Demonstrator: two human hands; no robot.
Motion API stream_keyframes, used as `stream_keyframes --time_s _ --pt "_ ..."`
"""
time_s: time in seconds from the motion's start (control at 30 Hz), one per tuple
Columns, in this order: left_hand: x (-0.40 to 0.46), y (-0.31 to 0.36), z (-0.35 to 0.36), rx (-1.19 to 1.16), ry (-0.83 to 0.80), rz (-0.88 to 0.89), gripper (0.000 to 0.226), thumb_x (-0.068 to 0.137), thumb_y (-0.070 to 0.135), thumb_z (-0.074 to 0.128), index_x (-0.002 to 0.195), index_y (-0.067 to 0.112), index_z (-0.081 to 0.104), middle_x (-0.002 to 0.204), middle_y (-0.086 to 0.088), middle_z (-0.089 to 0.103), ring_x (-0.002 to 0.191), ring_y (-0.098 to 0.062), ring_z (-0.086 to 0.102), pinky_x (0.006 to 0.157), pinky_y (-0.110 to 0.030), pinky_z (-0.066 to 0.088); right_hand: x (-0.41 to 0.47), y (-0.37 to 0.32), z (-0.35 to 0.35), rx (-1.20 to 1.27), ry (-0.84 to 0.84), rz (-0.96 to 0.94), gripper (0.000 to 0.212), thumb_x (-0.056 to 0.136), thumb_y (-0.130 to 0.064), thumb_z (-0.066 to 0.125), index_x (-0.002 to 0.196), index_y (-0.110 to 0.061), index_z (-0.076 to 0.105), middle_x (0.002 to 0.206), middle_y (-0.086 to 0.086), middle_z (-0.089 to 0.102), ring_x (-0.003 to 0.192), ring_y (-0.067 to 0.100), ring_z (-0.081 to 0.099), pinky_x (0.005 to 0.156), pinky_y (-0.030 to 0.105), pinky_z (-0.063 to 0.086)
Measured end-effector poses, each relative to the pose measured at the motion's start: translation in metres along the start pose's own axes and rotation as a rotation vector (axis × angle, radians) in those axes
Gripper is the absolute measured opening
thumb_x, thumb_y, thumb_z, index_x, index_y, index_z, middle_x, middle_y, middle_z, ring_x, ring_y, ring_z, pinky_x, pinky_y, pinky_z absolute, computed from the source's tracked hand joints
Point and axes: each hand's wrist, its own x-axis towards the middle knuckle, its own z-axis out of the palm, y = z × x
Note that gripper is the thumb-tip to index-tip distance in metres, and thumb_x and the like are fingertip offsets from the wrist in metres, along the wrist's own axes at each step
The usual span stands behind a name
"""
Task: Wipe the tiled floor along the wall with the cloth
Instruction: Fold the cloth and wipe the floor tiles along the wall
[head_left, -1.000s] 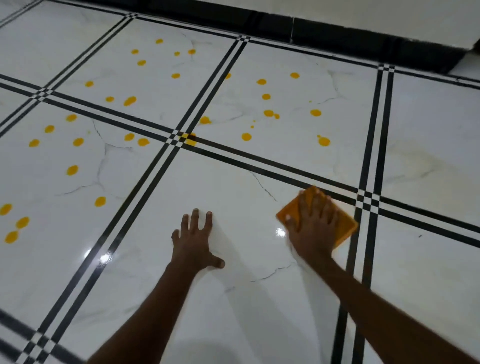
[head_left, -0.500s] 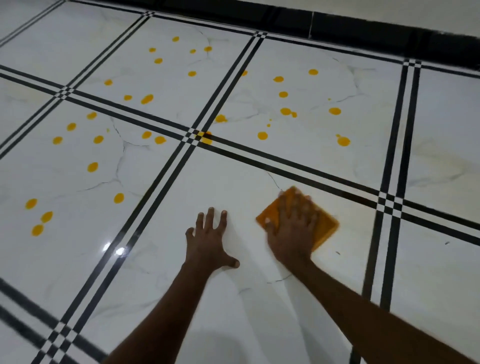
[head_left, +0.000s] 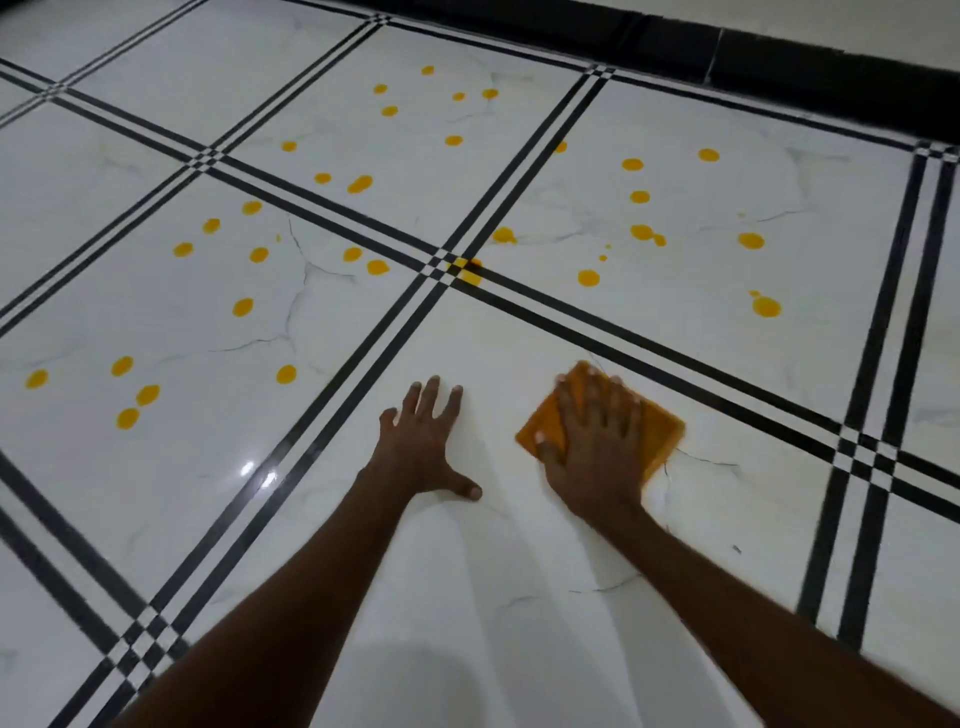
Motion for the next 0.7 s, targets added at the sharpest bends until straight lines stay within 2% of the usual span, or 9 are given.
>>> stream_keyframes --time_s 0.07,0.1,0.2,0.27,0.33,0.43,0.57,0.7 --pt "0.008 -0.003 0.001 -0.004 -0.023 -0.011 0.147 0.056 0.079 0.076 0.158 0.027 -0.017 0.165 -0.009 -0.021 0.153 -0.032 -0.016 0.12 -0.057 0.005 0.041 0.017 0.0 -0.034 -0.077 -0.228 0.077 0.095 -0.065 0.028 0.163 -0.031 0.015 0.172 0.008 0.013 0.157 0.038 0.012 0.124 0.061 0.012" --pt "0.009 -0.002 0.003 -0.009 -0.024 -0.014 0.149 0.055 0.078 0.077 0.157 0.027 -0.018 0.165 -0.009 -0.023 0.153 -0.033 -0.018 0.121 -0.058 0.004 0.056 0.035 -0.001 -0.05 -0.07 -0.214 0.077 0.095 -0.065 0.027 0.163 -0.03 0.019 0.171 0.008 0.018 0.156 0.038 0.017 0.122 0.061 0.017" --pt "0.013 -0.002 0.007 0.006 -0.024 -0.008 0.153 0.052 0.077 0.079 0.156 0.026 -0.022 0.163 -0.01 -0.029 0.15 -0.033 -0.026 0.122 -0.058 -0.001 0.052 0.078 -0.005 -0.01 0.056 0.155 0.076 0.096 -0.06 0.028 0.162 -0.022 0.025 0.166 0.016 0.028 0.151 0.045 0.025 0.119 0.061 0.023" --pt "0.029 0.002 0.002 -0.006 0.0 -0.002 0.155 0.053 0.074 0.081 0.156 0.023 -0.022 0.162 -0.011 -0.03 0.149 -0.032 -0.029 0.122 -0.058 -0.003 0.04 0.082 -0.004 -0.036 0.099 0.291 0.077 0.096 -0.059 0.029 0.163 -0.019 0.021 0.166 0.021 0.026 0.151 0.048 0.023 0.121 0.062 0.018" --pt "0.045 0.01 -0.007 -0.021 0.019 -0.003 0.153 0.055 0.069 0.083 0.156 0.02 -0.021 0.162 -0.012 -0.029 0.15 -0.033 -0.027 0.122 -0.059 -0.002 0.035 0.079 -0.001 -0.072 0.085 0.275 0.079 0.096 -0.058 0.029 0.163 -0.018 0.017 0.167 0.022 0.022 0.151 0.048 0.02 0.121 0.062 0.015" --pt "0.065 0.023 -0.023 -0.019 -0.041 -0.008 0.158 0.053 0.06 0.089 0.155 0.016 -0.024 0.159 -0.013 -0.035 0.149 -0.037 -0.027 0.12 -0.063 0.0 0.043 0.082 -0.005 -0.095 0.043 0.238 0.081 0.096 -0.057 0.029 0.164 -0.016 0.014 0.167 0.023 0.019 0.152 0.049 0.018 0.122 0.063 0.014" --pt "0.058 0.032 -0.04 -0.013 -0.131 -0.063 0.16 0.052 0.061 0.089 0.154 0.017 -0.027 0.158 -0.012 -0.037 0.148 -0.038 -0.028 0.12 -0.065 0.001 0.054 0.08 -0.015 -0.082 -0.038 0.196 0.082 0.095 -0.055 0.033 0.164 -0.015 0.014 0.169 0.023 0.015 0.154 0.049 0.014 0.121 0.065 0.014" --pt "0.059 0.035 -0.049 -0.046 -0.149 -0.086 0.159 0.054 0.057 0.09 0.154 0.018 -0.028 0.158 -0.01 -0.039 0.147 -0.036 -0.03 0.12 -0.064 -0.003 0.082 0.078 -0.028 -0.083 -0.097 0.12 0.083 0.095 -0.054 0.038 0.164 -0.015 0.013 0.169 0.022 0.013 0.155 0.048 0.011 0.121 0.065 0.015"
